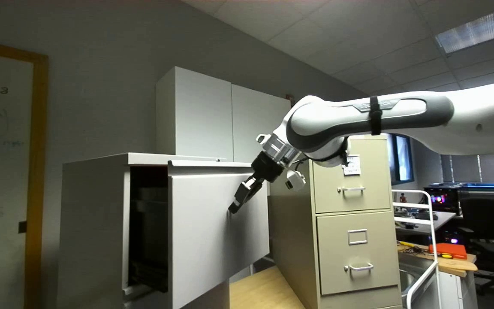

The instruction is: Close the top drawer of the file cabinet to the left

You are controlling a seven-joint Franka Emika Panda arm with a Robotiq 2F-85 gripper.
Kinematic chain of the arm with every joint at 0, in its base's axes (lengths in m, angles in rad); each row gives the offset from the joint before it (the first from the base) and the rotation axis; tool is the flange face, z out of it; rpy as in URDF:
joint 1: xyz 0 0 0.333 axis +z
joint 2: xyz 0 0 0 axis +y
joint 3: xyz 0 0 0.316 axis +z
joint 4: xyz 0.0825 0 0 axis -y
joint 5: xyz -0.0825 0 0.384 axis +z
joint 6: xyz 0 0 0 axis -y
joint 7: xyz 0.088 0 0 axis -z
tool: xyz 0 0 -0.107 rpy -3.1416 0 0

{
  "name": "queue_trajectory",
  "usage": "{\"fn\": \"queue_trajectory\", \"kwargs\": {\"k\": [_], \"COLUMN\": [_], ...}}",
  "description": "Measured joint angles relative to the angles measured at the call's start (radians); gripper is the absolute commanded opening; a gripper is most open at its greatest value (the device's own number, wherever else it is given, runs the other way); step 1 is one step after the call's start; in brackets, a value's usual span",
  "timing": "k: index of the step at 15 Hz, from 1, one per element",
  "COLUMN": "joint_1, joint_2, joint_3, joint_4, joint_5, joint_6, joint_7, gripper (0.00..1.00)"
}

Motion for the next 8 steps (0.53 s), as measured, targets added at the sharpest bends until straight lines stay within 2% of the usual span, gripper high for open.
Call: {"fn": "queue_trajectory", "kwargs": {"k": [3,8], "joint_1": [-0.013,-0.079], "joint_2": [0.126,0.305], "joint_3": [0.031,0.117], "joint_4": [0.120,0.297], "joint_5": [0.021,0.022], "joint_6": [-0.018,-0.047], "joint_7": [0.000,0.011], "gripper": [0.08,0.09]}}
